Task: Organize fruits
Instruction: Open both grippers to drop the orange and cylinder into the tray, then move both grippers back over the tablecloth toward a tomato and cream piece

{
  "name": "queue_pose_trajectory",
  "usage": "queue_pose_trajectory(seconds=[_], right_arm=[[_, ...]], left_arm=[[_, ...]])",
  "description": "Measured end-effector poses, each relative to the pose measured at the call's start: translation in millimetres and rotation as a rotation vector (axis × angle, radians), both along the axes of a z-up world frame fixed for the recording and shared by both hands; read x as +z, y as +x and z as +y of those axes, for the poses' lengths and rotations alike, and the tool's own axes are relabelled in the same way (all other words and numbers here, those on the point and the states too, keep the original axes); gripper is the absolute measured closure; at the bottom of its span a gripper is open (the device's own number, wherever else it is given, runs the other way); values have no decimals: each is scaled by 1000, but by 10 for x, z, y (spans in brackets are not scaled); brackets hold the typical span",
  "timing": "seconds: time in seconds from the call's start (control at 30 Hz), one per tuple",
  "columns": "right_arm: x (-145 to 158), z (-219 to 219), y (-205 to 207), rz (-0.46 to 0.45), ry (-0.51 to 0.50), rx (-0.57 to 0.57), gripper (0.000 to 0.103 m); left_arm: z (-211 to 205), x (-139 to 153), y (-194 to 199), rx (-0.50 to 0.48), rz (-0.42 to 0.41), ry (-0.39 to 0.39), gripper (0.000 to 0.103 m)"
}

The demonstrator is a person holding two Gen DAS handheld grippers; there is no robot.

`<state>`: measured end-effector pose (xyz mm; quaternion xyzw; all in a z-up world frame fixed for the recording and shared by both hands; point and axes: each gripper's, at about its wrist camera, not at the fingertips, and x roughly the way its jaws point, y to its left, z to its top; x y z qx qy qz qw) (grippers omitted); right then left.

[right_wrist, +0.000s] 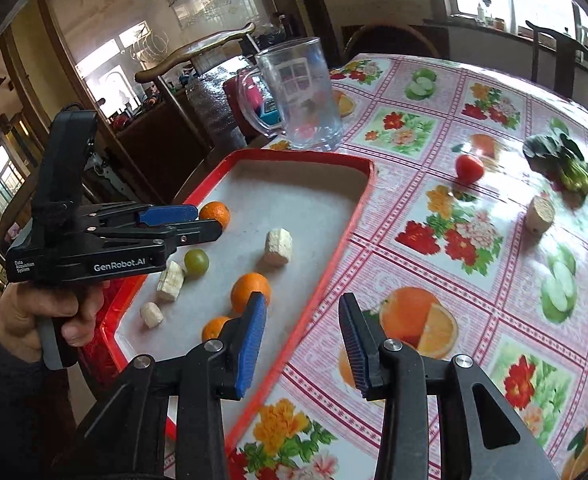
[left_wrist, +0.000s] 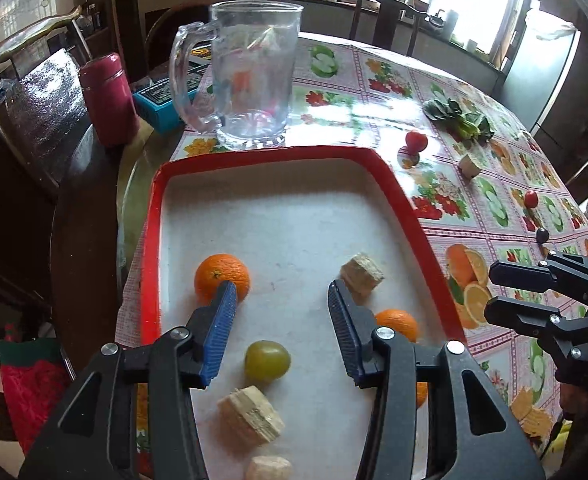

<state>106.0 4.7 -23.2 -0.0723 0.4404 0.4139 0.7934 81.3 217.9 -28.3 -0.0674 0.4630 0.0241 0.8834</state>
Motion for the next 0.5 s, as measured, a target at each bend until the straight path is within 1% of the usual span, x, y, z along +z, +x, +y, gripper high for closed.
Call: queue_pose_trajectory(seconds=[0.17,0.4,0.5], right_arm=[[-14,-429,17,23,9,-83,63],[-31,-977,53,21,14,-173,63],[-37,-1196,75,22,14,-215,62]], left_arm=[[-311,88,20,-60,-18,1,57],[-748,174,82,-137,-29,9,57],[-916,187,132,-165,-29,12,52]])
